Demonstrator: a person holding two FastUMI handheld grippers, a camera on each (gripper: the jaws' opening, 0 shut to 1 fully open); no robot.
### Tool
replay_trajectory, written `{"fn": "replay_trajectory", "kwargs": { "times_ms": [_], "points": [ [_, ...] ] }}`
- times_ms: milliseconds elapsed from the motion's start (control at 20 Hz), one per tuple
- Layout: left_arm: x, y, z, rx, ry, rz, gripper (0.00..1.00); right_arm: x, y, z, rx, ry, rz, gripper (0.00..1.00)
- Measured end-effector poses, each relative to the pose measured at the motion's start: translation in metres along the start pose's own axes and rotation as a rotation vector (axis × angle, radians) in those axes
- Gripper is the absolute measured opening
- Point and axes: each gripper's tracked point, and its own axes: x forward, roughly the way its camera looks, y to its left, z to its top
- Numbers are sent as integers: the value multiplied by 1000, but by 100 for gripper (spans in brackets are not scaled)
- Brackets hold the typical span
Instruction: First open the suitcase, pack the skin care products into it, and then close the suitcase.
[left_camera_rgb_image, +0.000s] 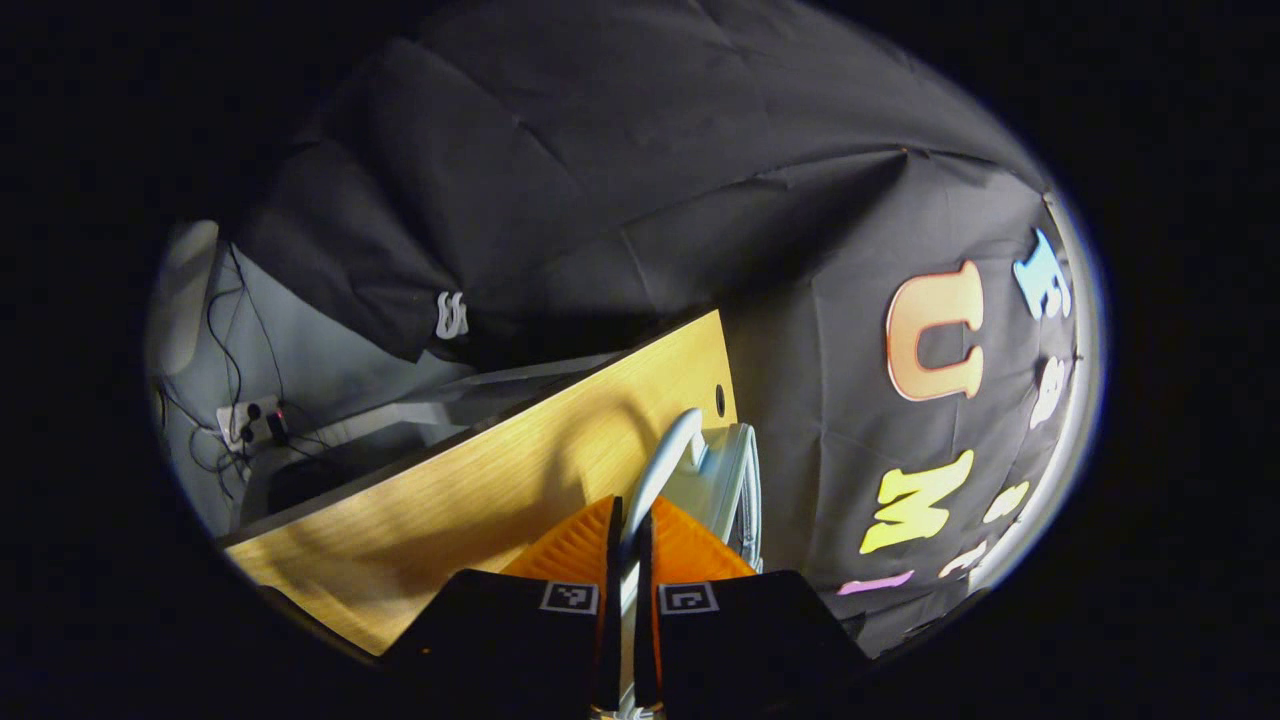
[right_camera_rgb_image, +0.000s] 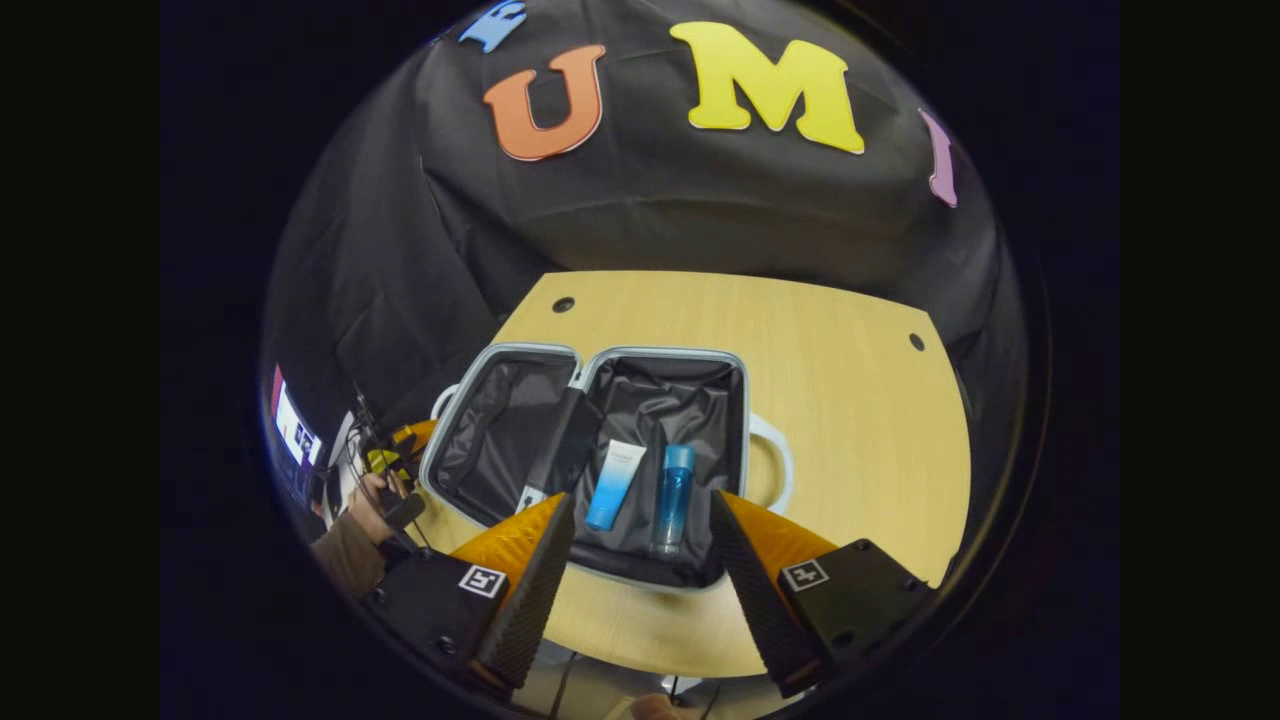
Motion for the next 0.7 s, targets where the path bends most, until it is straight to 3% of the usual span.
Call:
{"fn": "replay_trajectory", "kwargs": {
  "times_ms": [50, 400, 700],
  "points": [
    [-3, -9, 1, 24, -13, 2, 7, -3, -3, 2, -1, -11, 0, 81],
    [-40, -109, -1, 357, -122, 36, 3, -34, -26, 17, 16, -96, 20, 81],
    [-62, -210, -41, 673, -230, 47, 3, -68, -85, 32, 4, -209, 11, 81]
  ]
}}
